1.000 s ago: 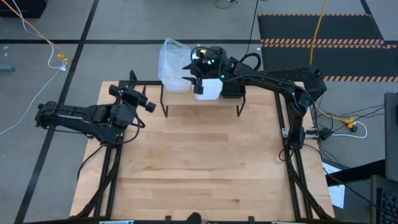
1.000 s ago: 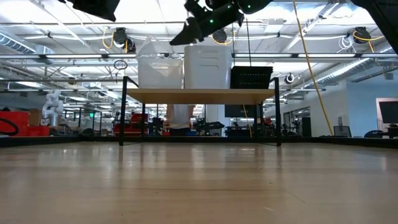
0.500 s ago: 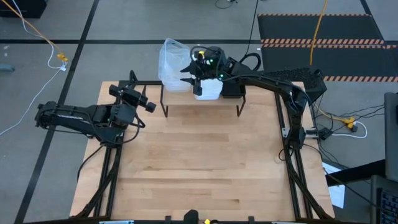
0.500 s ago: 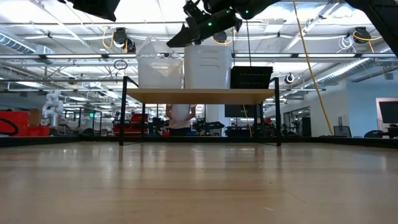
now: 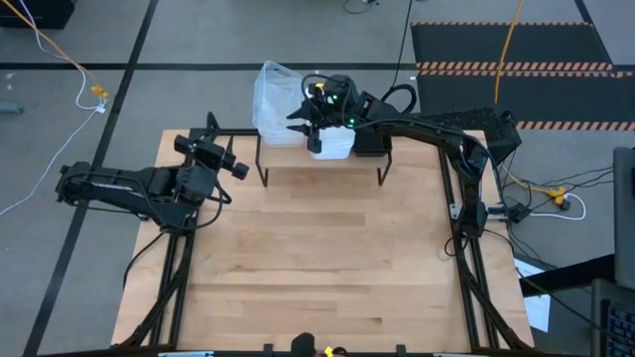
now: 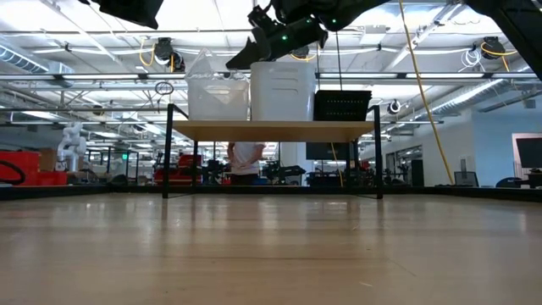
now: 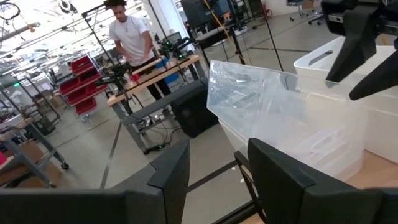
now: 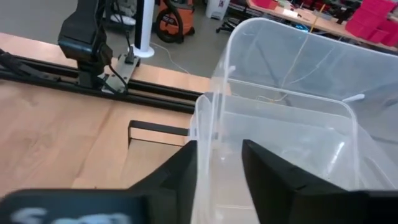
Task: Stack baskets on shelf by color
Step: Stack the transparent bin on the transparent bin on the shelf
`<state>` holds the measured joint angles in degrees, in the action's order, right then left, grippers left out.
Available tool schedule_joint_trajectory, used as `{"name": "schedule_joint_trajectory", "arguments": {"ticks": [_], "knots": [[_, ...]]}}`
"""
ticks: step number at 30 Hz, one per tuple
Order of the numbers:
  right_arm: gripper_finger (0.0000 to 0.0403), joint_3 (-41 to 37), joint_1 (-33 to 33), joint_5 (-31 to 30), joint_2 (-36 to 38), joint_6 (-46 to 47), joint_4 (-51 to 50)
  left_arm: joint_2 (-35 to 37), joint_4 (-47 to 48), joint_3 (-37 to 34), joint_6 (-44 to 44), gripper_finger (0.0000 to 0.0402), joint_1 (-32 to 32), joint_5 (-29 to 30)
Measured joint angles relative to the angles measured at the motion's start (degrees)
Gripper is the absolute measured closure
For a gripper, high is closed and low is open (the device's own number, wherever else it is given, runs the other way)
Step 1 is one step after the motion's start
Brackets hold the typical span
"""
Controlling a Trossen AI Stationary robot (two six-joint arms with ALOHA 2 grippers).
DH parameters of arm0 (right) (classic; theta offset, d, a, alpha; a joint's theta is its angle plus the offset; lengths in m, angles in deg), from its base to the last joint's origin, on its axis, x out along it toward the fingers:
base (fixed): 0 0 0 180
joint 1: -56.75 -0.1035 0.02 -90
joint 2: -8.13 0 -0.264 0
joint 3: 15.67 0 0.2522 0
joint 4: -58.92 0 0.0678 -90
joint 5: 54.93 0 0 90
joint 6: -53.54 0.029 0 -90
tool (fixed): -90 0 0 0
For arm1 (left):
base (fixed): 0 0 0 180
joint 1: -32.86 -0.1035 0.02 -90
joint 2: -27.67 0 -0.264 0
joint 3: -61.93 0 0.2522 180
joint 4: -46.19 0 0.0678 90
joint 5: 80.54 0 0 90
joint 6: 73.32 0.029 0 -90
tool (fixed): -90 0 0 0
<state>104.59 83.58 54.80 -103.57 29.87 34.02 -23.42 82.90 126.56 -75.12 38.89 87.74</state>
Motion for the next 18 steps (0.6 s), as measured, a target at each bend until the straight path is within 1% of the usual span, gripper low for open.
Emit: {"name": "schedule_joint_trajectory", "arguments": {"ticks": [6, 10, 12, 15, 18], "knots": [[0.0349, 0.0, 0.07, 0.15, -0.02, 0.04, -0.97, -0.02, -0.01, 0.0, 0.0, 0.0236, 0.0, 0.02], [0.0389, 0.0, -0.1, 0.13, -0.02, -0.87, -1.34, -0.02, 0.01, 0.0, 0.02, 0.0236, 0.0, 0.02], [0.0398, -0.03, -0.46, 0.09, 0.61, -0.88, -1.98, -0.02, 0.1, 0.0, 0.02, 0.0236, 0.0, 0.02], [0.0397, -0.09, -1.48, -0.59, 2.39, -0.98, -2.2, -0.02, 0.55, 0.0, 0.04, 0.0236, 0.0, 0.04], [0.0399, -0.08, -2.46, -3.16, 4.69, -1.22, -1.89, -0.02, 0.54, 0.0, 0.04, 0.0236, 0.0, 0.04]]}}
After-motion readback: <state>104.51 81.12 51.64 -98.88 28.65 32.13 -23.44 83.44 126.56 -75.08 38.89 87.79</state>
